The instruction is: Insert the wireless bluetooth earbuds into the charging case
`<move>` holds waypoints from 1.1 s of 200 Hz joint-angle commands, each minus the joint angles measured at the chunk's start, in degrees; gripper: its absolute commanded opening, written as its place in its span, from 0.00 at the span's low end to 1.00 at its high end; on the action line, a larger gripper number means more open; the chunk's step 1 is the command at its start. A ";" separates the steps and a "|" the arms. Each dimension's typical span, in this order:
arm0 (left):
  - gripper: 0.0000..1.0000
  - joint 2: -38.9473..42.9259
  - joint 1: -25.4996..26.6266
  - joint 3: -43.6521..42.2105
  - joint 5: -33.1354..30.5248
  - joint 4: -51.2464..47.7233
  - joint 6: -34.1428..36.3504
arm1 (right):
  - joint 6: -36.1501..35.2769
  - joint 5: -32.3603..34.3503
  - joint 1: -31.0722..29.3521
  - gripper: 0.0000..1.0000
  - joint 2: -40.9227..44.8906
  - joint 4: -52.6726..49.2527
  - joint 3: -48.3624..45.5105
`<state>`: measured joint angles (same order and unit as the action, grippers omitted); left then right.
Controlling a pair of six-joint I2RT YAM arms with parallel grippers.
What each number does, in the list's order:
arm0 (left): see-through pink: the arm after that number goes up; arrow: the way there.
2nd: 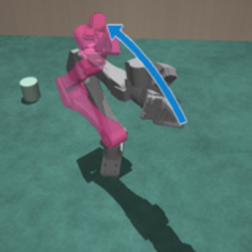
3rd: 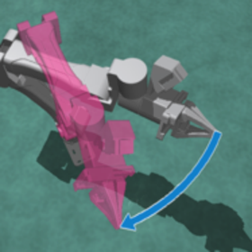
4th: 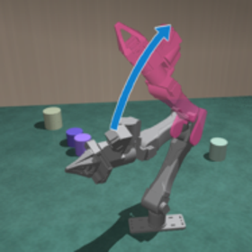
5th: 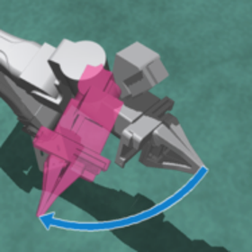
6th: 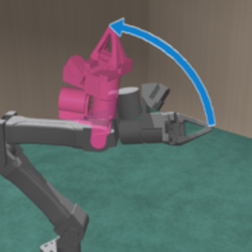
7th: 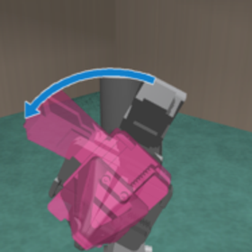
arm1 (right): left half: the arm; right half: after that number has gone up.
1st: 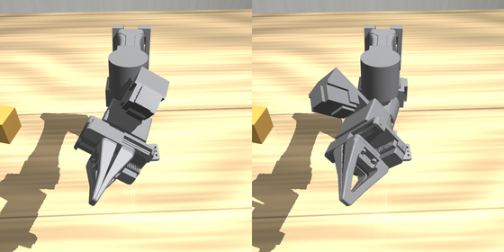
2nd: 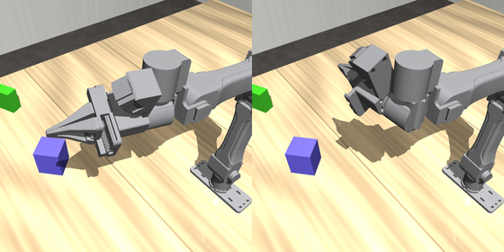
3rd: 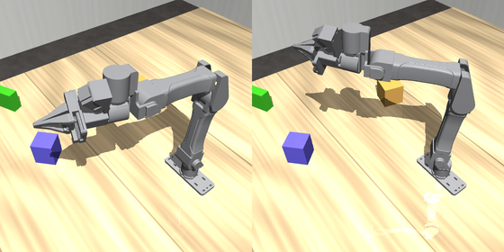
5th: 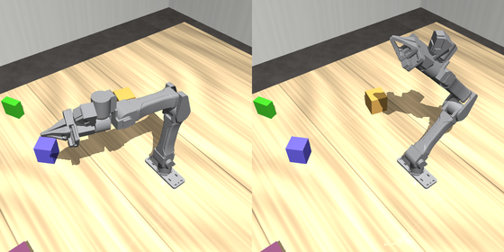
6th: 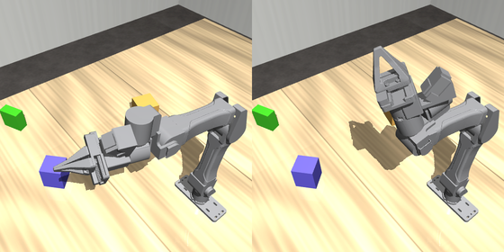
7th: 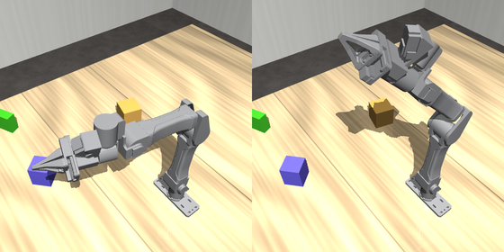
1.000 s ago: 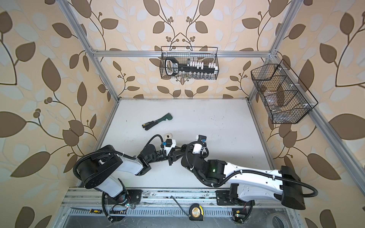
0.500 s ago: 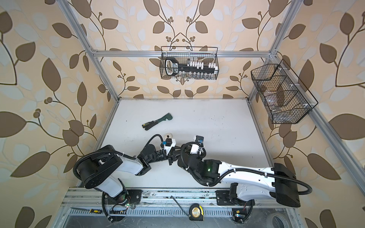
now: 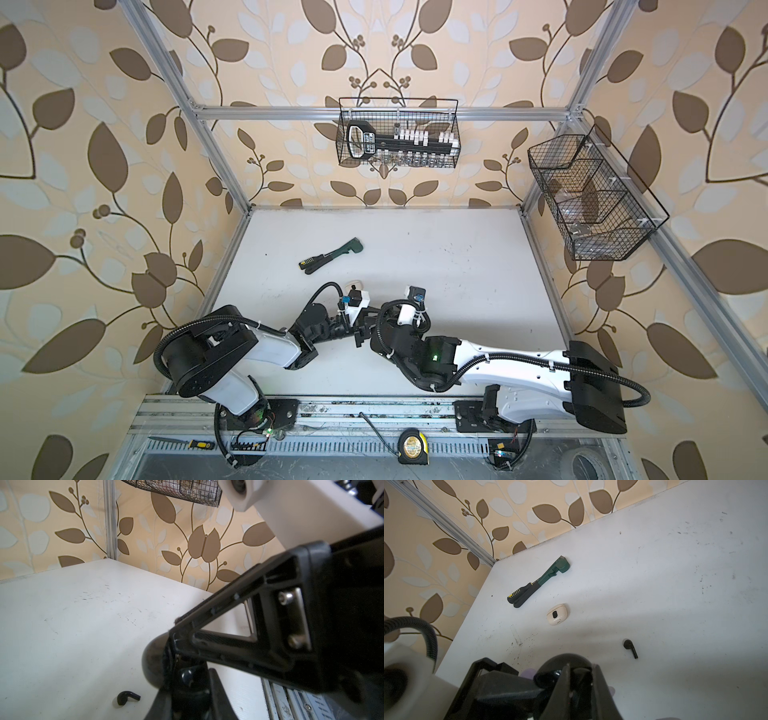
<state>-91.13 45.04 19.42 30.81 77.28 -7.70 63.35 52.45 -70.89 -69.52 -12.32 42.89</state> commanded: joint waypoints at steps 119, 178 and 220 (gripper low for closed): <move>0.00 3.95 0.49 0.62 1.18 4.29 0.56 | 3.35 -1.41 -2.58 0.41 1.69 -0.37 -0.24; 0.00 4.00 0.49 0.62 1.54 4.31 0.50 | 1.24 -2.46 -3.18 0.61 5.23 -0.34 -0.74; 0.00 4.21 0.49 0.54 1.71 4.33 0.67 | -1.19 -2.96 -3.65 0.67 10.19 -1.59 -1.06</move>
<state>-89.06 45.06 19.40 31.11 76.73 -7.68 63.81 49.65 -74.02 -62.35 -12.03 42.81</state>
